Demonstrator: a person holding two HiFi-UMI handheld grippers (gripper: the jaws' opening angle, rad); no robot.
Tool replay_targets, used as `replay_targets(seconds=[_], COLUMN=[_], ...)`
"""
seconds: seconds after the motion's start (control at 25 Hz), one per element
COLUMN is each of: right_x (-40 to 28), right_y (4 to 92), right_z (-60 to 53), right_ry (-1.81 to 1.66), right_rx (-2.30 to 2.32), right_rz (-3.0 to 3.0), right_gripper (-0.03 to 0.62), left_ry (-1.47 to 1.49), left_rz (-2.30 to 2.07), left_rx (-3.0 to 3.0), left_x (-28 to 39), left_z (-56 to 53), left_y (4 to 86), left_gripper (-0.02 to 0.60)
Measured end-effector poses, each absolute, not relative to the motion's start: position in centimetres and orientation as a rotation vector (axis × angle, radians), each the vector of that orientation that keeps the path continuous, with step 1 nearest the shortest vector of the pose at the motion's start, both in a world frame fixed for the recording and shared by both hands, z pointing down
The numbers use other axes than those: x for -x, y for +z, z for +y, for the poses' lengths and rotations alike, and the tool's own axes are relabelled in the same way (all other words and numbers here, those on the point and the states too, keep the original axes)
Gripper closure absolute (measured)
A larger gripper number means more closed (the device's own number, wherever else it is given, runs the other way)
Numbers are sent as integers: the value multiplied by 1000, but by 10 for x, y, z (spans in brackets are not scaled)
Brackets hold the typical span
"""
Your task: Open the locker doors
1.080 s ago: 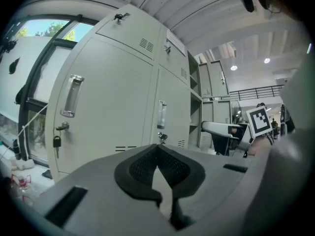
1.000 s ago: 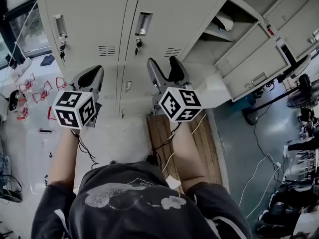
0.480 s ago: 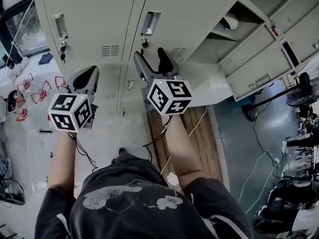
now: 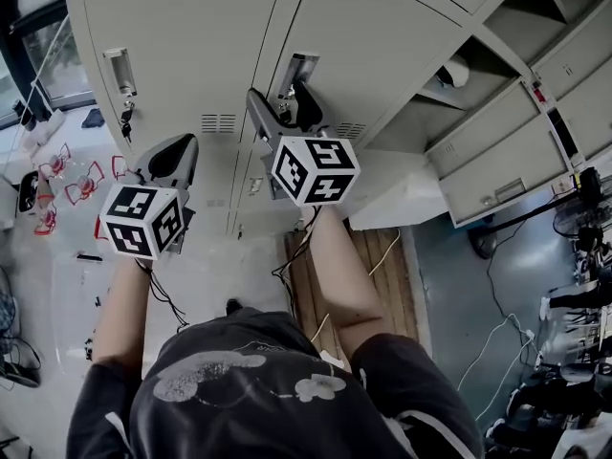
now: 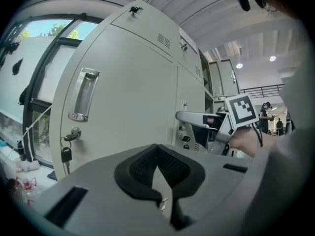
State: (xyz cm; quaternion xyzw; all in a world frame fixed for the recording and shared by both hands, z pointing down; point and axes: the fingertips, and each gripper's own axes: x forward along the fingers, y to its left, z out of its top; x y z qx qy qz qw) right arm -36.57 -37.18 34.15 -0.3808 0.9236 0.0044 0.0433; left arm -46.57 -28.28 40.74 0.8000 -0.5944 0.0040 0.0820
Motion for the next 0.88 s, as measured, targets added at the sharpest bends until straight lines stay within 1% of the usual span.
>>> replay_targets(seconds=[0.6, 0.88], right_x=[376, 378], right_y=[336, 339], right_z=[-388, -386], right_ry=[26, 93], right_rx=[1132, 1129], right_rz=[2797, 2791], right_gripper=[272, 272], left_ry=[13, 42], left_rz=[-1832, -1872], left_rx=[-2347, -2304], left_x=[471, 475], left_z=[-297, -295], left_y=[409, 416], left_gripper=[572, 572])
